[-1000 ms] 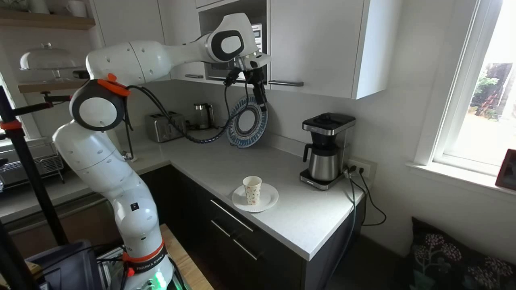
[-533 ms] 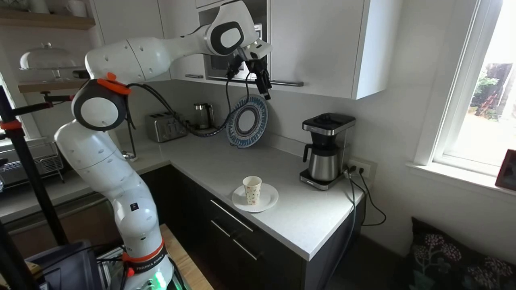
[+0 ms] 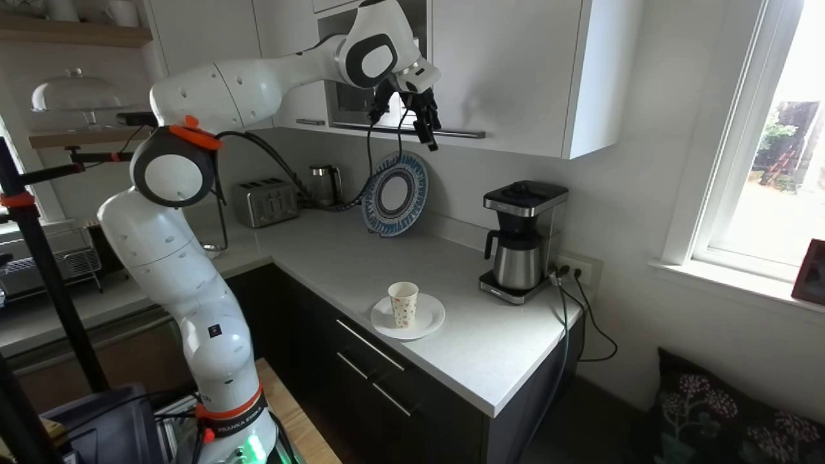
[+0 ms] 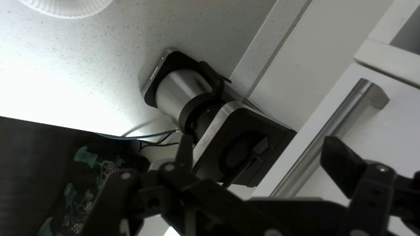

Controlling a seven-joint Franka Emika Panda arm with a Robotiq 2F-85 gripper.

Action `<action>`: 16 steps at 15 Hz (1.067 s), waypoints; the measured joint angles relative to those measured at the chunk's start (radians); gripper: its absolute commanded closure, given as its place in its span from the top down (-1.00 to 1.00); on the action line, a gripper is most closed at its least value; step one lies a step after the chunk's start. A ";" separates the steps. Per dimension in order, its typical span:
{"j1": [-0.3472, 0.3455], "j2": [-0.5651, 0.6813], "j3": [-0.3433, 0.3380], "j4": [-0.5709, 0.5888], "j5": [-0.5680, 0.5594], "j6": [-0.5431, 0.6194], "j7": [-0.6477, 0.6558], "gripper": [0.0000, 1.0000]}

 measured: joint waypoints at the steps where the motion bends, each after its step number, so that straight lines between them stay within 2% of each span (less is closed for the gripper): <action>1: 0.000 0.008 0.000 0.008 0.014 0.003 0.009 1.00; 8: 0.001 0.051 -0.001 0.034 0.084 0.041 0.043 1.00; 16: 0.006 0.089 -0.001 0.050 0.104 0.041 0.083 1.00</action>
